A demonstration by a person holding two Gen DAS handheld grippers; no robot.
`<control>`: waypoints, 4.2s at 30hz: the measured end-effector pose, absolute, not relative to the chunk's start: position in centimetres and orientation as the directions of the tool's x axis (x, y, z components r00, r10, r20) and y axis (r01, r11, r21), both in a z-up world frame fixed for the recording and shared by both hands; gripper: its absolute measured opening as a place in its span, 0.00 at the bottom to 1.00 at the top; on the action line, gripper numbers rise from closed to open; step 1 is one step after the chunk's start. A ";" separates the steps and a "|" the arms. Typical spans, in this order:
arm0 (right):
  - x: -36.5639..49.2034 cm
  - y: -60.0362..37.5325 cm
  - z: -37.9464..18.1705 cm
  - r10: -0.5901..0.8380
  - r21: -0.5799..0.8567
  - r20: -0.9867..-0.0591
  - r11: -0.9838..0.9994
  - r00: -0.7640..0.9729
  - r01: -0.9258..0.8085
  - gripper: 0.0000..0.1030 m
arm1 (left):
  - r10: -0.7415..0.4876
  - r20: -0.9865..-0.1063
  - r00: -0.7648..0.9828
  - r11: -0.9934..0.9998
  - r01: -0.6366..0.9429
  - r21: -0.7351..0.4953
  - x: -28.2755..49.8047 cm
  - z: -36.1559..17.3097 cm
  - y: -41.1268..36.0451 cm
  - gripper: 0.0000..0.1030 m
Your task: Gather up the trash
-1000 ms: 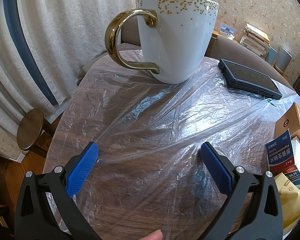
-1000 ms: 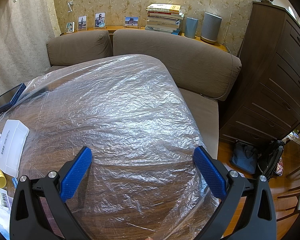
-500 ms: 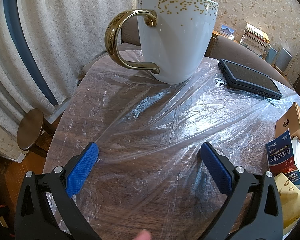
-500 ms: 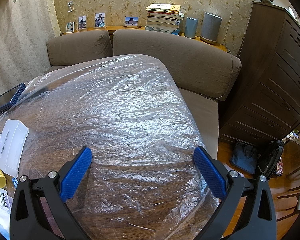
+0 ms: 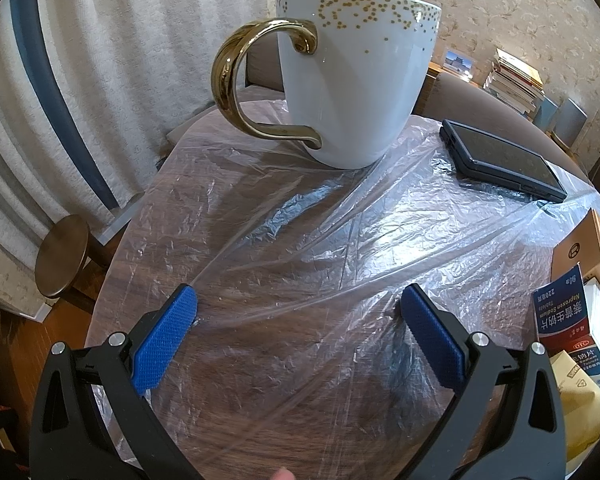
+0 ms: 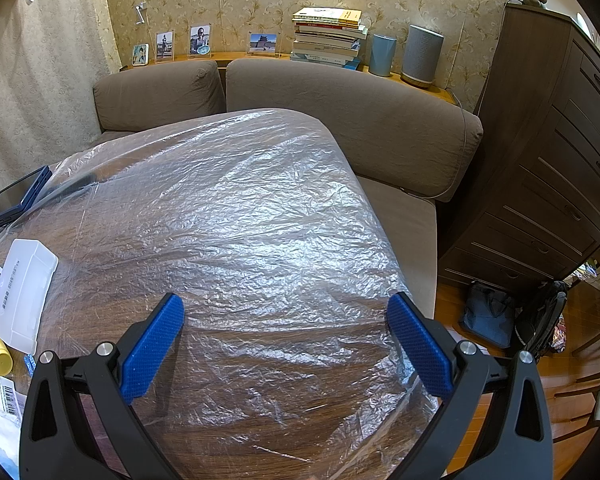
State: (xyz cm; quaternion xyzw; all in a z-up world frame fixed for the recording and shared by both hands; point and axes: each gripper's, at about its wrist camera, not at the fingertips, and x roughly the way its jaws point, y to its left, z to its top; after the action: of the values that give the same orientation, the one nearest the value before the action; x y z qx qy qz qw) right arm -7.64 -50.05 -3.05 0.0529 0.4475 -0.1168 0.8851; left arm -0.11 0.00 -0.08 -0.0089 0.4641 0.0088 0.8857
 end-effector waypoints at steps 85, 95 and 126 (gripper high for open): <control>-23.4 -31.2 5.6 0.450 0.534 -0.537 0.836 0.714 -0.126 0.59 | -0.483 -0.624 0.614 0.875 0.326 -0.357 -14.0 6.9 -0.9 0.58; -23.7 -32.1 9.9 0.479 0.583 -0.416 0.793 0.773 -0.177 0.59 | -0.492 -0.615 0.616 0.871 0.366 -0.329 -14.7 7.2 -1.4 0.54; -28.8 -32.8 9.1 0.386 0.367 -0.514 0.906 0.766 -0.210 0.60 | -0.418 -0.540 0.731 0.902 0.261 -0.345 -17.0 10.9 0.0 0.40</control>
State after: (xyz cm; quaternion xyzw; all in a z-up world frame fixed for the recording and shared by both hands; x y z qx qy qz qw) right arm -28.84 -32.85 9.11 0.1454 0.3021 0.1603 0.9284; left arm -17.03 0.03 10.91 -0.1235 0.3174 -0.1842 0.9220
